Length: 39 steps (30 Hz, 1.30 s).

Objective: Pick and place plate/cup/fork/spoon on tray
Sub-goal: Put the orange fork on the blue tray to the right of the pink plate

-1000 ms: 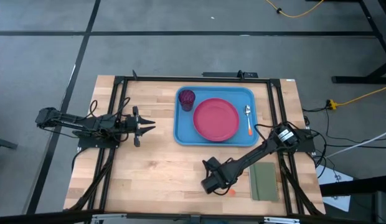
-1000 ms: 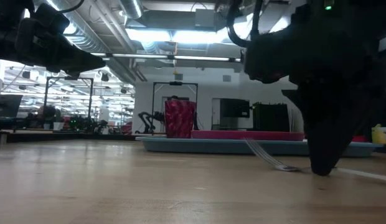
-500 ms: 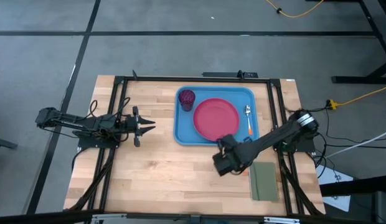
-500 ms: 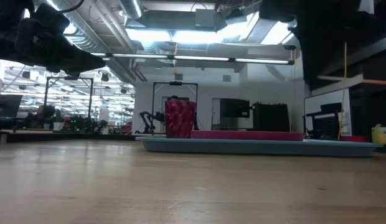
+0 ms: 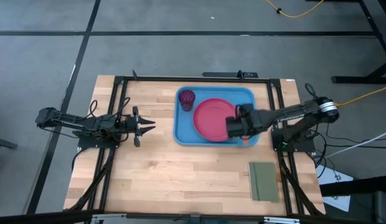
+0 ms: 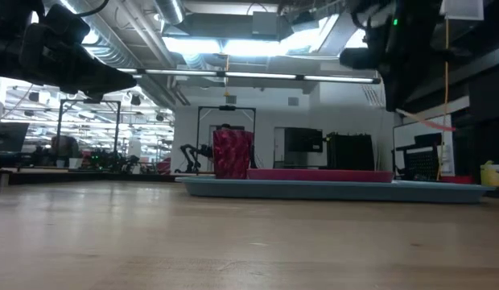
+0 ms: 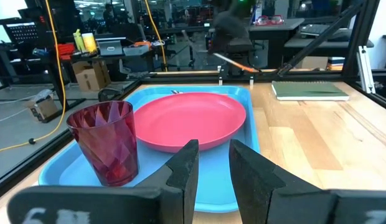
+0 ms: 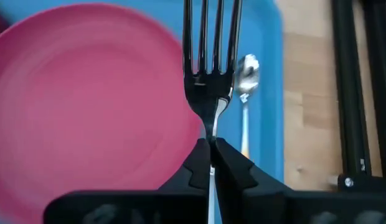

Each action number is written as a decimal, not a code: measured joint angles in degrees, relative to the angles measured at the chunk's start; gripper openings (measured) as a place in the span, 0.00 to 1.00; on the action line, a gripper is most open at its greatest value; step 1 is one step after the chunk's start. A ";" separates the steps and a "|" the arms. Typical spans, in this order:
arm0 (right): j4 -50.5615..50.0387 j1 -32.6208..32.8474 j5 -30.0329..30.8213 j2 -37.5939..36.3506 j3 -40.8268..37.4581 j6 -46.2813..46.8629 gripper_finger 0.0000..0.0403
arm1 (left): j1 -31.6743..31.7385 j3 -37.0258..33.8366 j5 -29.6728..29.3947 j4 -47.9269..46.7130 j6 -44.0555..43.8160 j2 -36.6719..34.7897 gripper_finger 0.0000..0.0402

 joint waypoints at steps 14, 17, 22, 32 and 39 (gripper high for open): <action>20.04 -18.85 -6.73 -3.85 -14.63 -16.78 0.01 | 0.01 0.00 0.00 0.00 0.00 -0.02 0.21; 24.08 -21.20 -8.31 -3.86 -16.22 -19.99 0.01 | 0.00 0.00 0.00 0.00 0.02 -0.02 0.21; 28.33 -24.12 -10.48 -3.86 -19.83 -21.50 0.01 | 0.02 0.02 0.01 0.00 0.00 -0.02 0.21; 39.42 -28.16 -14.33 -3.84 -26.08 -27.05 0.01 | 0.01 0.01 0.01 0.00 0.00 -0.02 0.21; 40.37 -29.04 -15.39 -3.85 -27.23 -28.65 0.04 | 0.01 0.00 0.01 0.00 0.02 -0.02 0.21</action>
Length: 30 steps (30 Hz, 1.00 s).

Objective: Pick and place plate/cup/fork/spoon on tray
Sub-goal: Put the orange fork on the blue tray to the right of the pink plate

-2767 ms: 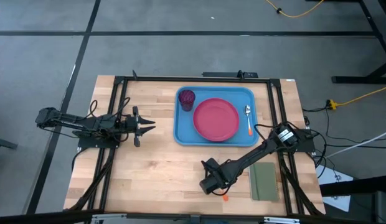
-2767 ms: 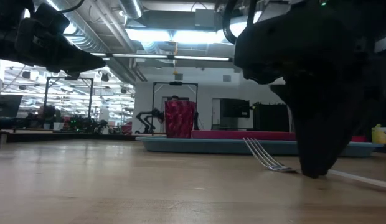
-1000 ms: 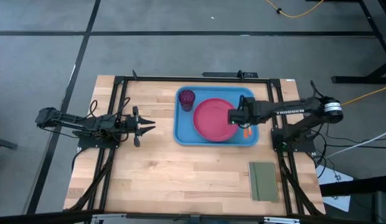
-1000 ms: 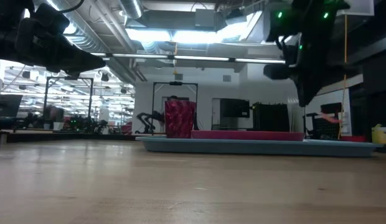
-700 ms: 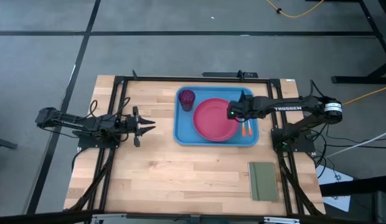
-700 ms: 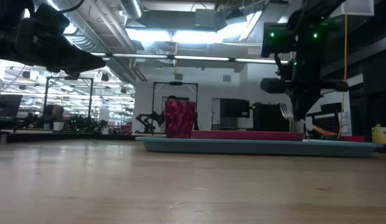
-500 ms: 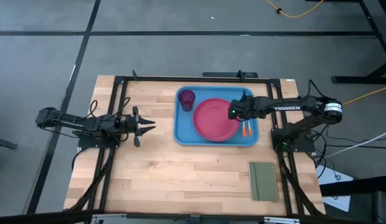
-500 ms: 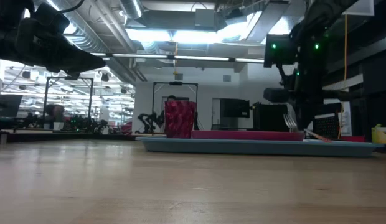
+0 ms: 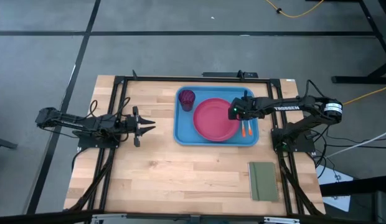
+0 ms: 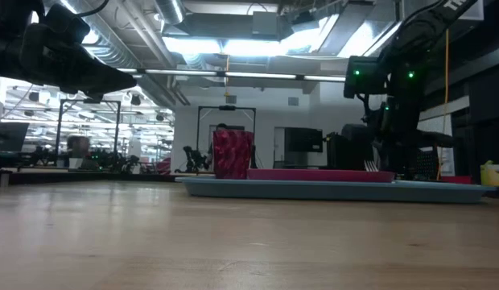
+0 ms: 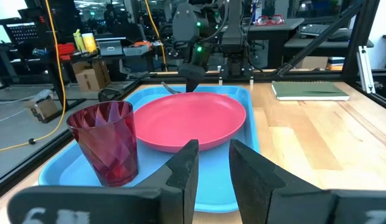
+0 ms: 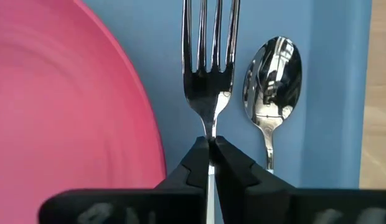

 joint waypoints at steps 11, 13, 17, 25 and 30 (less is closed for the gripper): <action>0.13 0.04 0.11 0.01 -0.12 0.12 0.14 | -0.01 -0.01 -0.01 0.00 -0.01 0.00 0.21; 0.13 0.02 0.11 0.01 -0.12 0.12 0.14 | -0.01 0.00 -0.01 0.00 0.00 0.00 0.21; 0.13 0.04 0.13 0.01 -0.12 0.14 0.14 | 0.00 0.01 -0.01 0.00 0.00 0.00 0.21; -0.11 0.04 1.24 0.01 -0.12 0.00 0.15 | 0.00 0.01 -0.01 0.00 0.00 0.00 0.21; -0.87 0.04 1.18 0.01 -0.12 -0.22 0.15 | 0.00 -0.01 -0.01 0.00 0.00 0.00 0.21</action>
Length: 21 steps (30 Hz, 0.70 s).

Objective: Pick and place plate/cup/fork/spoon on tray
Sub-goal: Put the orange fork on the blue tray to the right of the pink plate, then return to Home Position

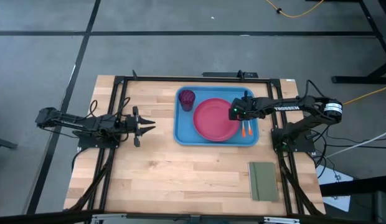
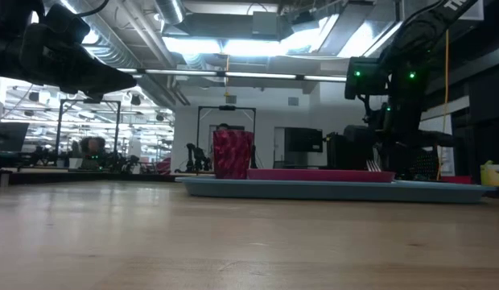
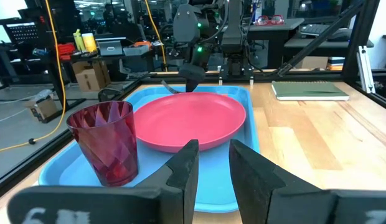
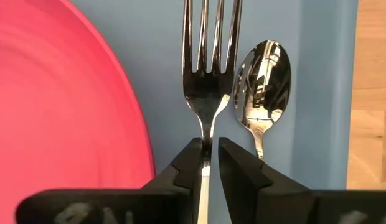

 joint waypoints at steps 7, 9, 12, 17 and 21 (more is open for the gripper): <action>-0.10 0.00 0.04 0.00 0.00 -1.32 0.16 | 0.00 0.00 0.01 0.00 0.00 0.00 0.21; -0.10 0.00 0.04 0.00 0.00 -1.33 0.18 | -0.01 0.02 0.00 0.00 0.00 0.00 0.21; -0.10 0.00 0.18 0.00 0.00 -1.31 0.22 | -0.01 0.00 0.00 0.00 0.00 0.00 0.21; -0.30 0.00 2.35 -0.43 0.27 -1.15 0.24 | -0.01 0.01 0.00 0.00 0.00 0.00 0.21; -2.06 0.32 5.20 -3.33 2.69 -1.52 0.23 | 0.00 0.00 0.01 0.00 -0.01 0.00 0.21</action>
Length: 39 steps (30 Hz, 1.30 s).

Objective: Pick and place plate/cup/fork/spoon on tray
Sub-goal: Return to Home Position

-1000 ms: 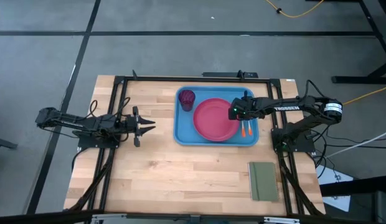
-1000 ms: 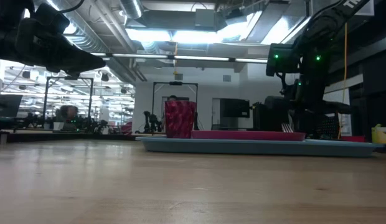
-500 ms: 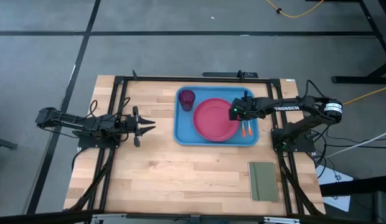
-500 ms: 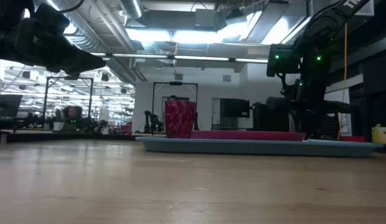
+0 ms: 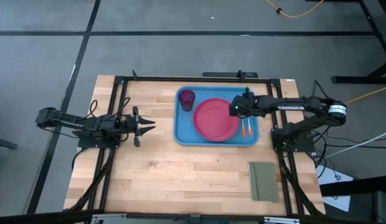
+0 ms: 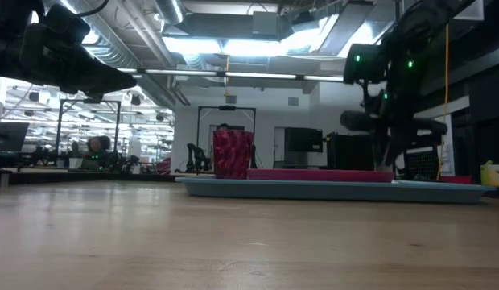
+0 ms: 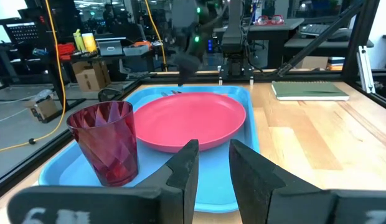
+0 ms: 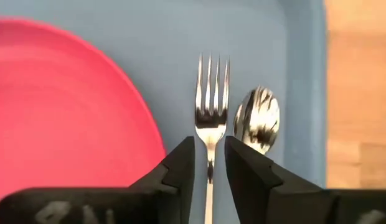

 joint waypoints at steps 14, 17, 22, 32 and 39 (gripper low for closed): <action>10.01 8.33 -20.22 -7.79 9.09 -26.17 0.22 | 0.01 0.02 0.01 0.00 -0.01 0.00 0.21; 16.73 10.73 -21.34 -7.43 9.00 -38.90 0.22 | -0.01 0.01 0.00 0.00 -0.01 0.00 0.21; 30.63 13.03 -26.79 -7.31 6.48 -50.94 0.22 | -0.01 0.00 0.00 0.00 -0.01 0.00 0.21; 50.01 15.14 -28.76 -15.11 -9.89 -56.58 0.22 | 0.01 0.02 -0.01 0.00 -0.03 0.00 0.21; 55.23 15.81 -30.71 -28.16 -22.80 -52.36 0.22 | -0.01 0.00 0.01 0.02 -0.03 0.00 0.21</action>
